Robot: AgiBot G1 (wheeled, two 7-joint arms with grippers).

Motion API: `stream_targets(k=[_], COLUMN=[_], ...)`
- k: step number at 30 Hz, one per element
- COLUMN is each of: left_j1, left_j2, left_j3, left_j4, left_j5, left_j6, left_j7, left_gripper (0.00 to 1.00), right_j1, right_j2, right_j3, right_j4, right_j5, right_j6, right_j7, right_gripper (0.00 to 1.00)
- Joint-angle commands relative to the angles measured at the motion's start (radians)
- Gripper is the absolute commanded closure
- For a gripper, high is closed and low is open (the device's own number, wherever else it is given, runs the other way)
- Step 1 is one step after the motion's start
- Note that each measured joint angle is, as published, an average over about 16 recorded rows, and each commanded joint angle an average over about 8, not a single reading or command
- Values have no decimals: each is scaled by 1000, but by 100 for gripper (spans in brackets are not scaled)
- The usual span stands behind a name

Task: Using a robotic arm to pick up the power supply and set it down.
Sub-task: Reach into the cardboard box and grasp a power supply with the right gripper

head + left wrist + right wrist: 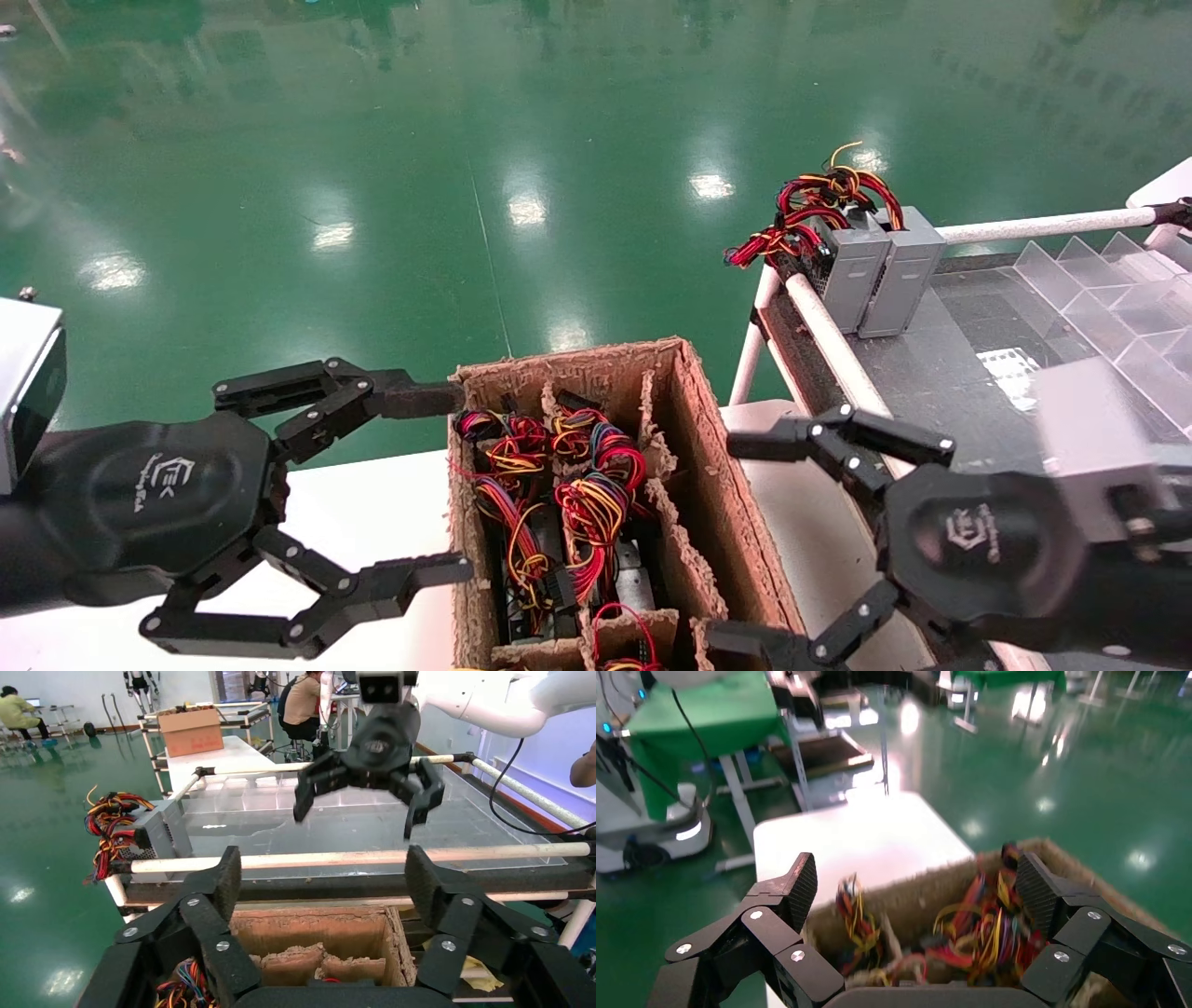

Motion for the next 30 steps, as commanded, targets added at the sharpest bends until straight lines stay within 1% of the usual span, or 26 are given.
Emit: stream_targets(k=[1, 5, 9, 13, 18, 19, 20, 21, 26, 27, 28, 30], left_j1=[0, 0, 0, 0, 0, 0, 0, 0, 0, 0, 0, 0], left_j2=[0, 0, 0, 0, 0, 0, 0, 0, 0, 0, 0, 0], left_j3=[0, 0, 0, 0, 0, 0, 0, 0, 0, 0, 0, 0], left_j4=[0, 0, 0, 0, 0, 0, 0, 0, 0, 0, 0, 0], left_j5=[0, 0, 0, 0, 0, 0, 0, 0, 0, 0, 0, 0], left_j6=[0, 0, 0, 0, 0, 0, 0, 0, 0, 0, 0, 0], left_j7=[0, 0, 0, 0, 0, 0, 0, 0, 0, 0, 0, 0], left_gripper=[0, 0, 0, 0, 0, 0, 0, 0, 0, 0, 0, 0], right_j1=[8, 45, 81, 109, 132, 134, 136, 138, 141, 141, 141, 140], right_j2=[3, -38, -96, -148, -193, -200, -206, -212, -234, -237, -240, -245], right_j3=[-17, -87, -146, -193, -245, -253, -261, -267, -289, -291, -293, -296], right_j4=[2, -14, -72, -144, -209, -221, -232, -243, -289, -295, -300, -310], right_j5=[-32, -119, -176, -214, -256, -262, -267, -272, -293, -296, -298, -301], right_j6=[1, -23, -48, -67, -72, -71, -70, -68, -56, -54, -52, -48], right_j7=[16, 82, 125, 134, 117, 112, 106, 99, 63, 58, 52, 44], right_gripper=[0, 0, 0, 0, 0, 4, 11, 22, 84, 93, 98, 100])
